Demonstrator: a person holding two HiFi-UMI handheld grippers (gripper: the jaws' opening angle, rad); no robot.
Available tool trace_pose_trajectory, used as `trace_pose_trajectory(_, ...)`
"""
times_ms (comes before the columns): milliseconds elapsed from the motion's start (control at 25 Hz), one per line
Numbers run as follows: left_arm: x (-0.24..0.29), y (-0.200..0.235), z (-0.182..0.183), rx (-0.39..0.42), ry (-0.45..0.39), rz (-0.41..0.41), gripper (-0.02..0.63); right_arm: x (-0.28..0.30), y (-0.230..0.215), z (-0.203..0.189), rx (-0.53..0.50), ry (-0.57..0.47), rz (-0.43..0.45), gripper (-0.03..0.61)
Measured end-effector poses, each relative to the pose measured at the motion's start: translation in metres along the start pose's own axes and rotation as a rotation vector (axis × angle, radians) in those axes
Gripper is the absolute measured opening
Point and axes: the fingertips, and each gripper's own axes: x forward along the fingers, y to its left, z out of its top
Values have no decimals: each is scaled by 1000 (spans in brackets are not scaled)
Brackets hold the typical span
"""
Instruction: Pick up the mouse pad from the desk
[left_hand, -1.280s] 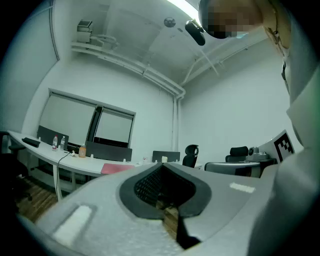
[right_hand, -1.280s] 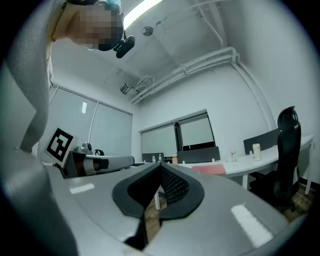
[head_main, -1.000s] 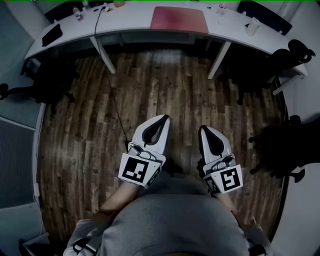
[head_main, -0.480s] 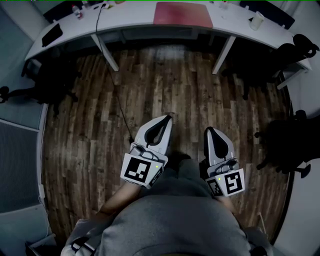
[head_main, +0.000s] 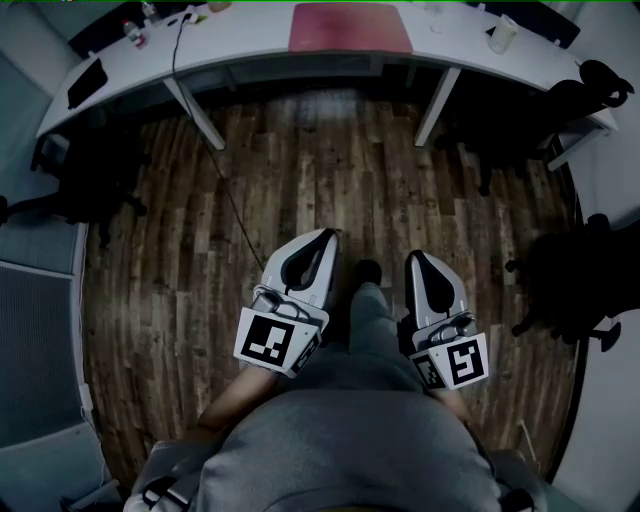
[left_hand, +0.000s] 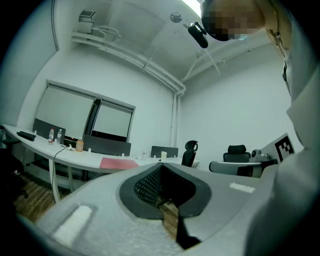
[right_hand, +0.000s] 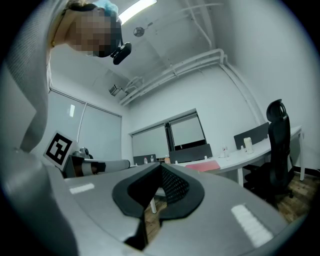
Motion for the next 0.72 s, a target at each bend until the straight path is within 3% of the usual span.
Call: trace_pose_trajectory(720, 167, 73, 31, 34, -40, 85, -2, 150, -124, 24, -28, -9, 91, 2)
